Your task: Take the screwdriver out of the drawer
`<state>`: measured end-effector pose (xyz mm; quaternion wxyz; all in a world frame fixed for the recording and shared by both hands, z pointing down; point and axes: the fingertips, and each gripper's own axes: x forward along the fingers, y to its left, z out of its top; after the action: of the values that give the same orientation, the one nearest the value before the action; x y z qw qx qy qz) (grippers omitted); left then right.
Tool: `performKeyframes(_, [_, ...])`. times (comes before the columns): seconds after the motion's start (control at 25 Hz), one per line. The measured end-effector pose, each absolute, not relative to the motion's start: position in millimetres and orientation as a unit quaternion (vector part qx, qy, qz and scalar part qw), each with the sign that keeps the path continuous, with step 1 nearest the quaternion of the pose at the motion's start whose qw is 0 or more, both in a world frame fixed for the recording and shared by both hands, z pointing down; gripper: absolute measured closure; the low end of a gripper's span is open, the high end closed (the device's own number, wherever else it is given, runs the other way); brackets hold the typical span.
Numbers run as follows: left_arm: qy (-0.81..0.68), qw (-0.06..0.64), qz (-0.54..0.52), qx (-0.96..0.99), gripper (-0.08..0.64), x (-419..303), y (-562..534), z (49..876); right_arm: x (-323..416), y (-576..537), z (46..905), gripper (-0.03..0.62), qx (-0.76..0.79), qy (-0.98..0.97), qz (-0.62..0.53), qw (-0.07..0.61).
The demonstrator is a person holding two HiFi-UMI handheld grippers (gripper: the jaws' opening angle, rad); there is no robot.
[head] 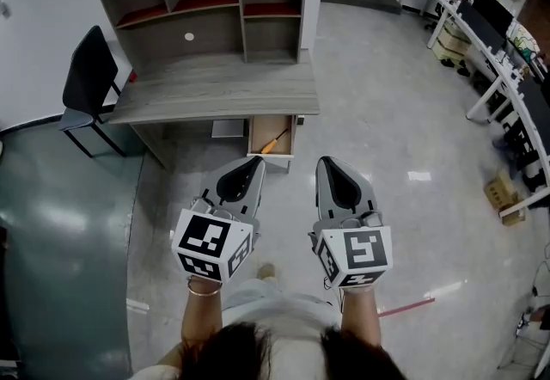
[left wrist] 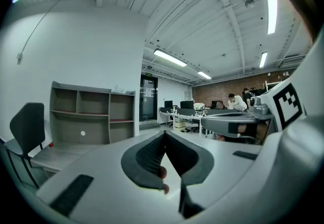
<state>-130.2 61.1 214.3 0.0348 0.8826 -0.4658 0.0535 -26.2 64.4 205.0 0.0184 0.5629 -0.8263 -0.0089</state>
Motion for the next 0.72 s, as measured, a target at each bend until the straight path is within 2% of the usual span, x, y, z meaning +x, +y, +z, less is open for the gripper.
performKeyframes(0.72, [-0.440,0.048,0.046,0.896,0.543,-159.1,11.0,228.5,-59.3,19.2,212.6,0.566,0.581,-0.813,-0.013,0.033])
